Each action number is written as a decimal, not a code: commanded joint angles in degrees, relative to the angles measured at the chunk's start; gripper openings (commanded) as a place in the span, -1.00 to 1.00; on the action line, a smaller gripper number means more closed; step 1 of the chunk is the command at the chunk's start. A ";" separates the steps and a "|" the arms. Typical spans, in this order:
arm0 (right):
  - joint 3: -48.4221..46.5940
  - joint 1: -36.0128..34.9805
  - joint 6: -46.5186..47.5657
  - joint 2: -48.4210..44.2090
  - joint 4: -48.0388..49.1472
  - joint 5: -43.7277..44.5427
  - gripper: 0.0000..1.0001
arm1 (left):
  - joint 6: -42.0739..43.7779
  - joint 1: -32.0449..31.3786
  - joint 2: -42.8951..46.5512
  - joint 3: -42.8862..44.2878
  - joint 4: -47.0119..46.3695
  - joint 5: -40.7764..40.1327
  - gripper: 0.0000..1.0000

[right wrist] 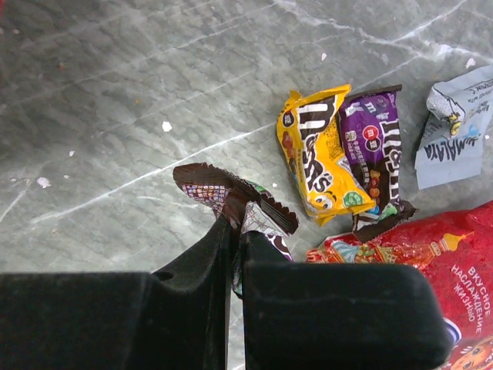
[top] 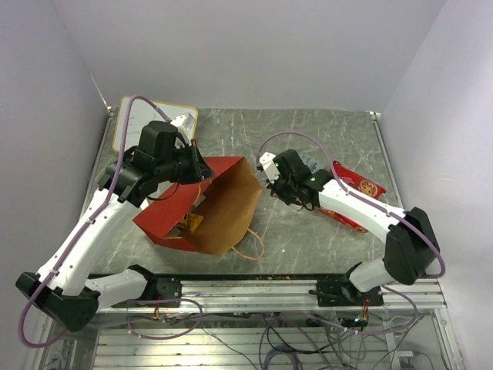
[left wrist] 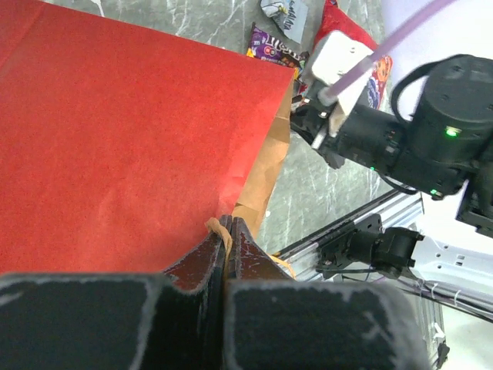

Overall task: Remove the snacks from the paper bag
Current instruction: Place the snack at the center of the board, then take out the snack from the paper bag, then place the snack at the center of the board.

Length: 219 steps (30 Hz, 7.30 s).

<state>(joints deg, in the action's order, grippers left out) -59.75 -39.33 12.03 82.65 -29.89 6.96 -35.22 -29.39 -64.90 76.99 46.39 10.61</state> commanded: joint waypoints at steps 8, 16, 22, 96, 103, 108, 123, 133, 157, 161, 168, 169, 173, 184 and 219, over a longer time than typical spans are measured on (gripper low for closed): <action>-6.13 2.53 4.05 11.02 -0.37 -0.69 -1.00 | 1.63 0.21 0.80 1.21 -1.93 1.94 -0.86; -5.54 2.52 2.93 13.95 1.63 -1.09 -1.00 | 6.51 0.23 -2.90 7.46 1.25 3.11 -0.86; -6.44 2.52 2.78 17.41 1.94 2.77 -1.00 | 3.70 0.23 -0.08 2.92 -1.14 4.18 -0.86; 4.34 -24.56 47.23 13.70 43.54 -27.48 0.36 | 1.27 0.23 5.31 -6.66 -11.49 12.64 -0.86; 0.94 -25.01 57.83 20.70 40.73 -28.38 0.40 | 2.35 0.21 4.74 -4.57 -10.09 12.56 -0.86; -2.79 -25.10 58.59 26.58 42.49 -27.72 0.42 | 2.40 0.21 4.14 -3.87 -9.61 13.33 -0.86; -9.85 -25.23 56.20 39.14 50.70 -24.33 0.15 | 1.15 0.21 1.63 -3.31 -8.42 15.80 -0.86; -8.65 -24.64 52.62 37.75 54.92 -19.21 -0.70 | -0.19 0.21 4.48 -4.91 -7.93 12.51 -0.86; 5.44 -22.11 36.88 13.28 45.75 -17.87 -1.00 | -3.14 0.21 9.05 -8.62 -10.26 3.56 -0.86; 8.68 -22.10 34.20 8.53 44.37 -20.19 -1.00 | -3.67 0.21 8.95 -9.23 -11.06 3.42 -0.86; 10.46 -22.10 29.35 3.75 42.72 -23.19 -1.00 | -4.45 0.21 8.24 -9.28 -11.42 3.20 -0.86; 10.60 -22.10 28.31 3.02 43.32 -23.46 -1.00 | -4.52 0.21 8.08 -9.12 -11.30 2.87 -0.86; 10.58 -22.11 24.62 -0.20 43.92 -22.84 -1.00 | -4.69 0.21 6.81 -7.64 -10.27 1.67 -0.86; 7.60 -22.02 21.71 -17.17 24.13 -19.06 -1.00 | -4.72 0.21 4.71 -6.06 -9.11 -1.99 -0.86; 6.62 -5.15 -45.05 -10.45 15.99 15.26 -1.00 | -3.73 0.21 -0.19 -3.10 -6.84 -2.46 -0.86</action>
<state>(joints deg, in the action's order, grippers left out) -55.22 -46.50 -22.00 70.72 -25.45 25.89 -38.87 -29.39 -65.47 72.77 39.79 7.70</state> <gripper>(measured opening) 0.006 0.076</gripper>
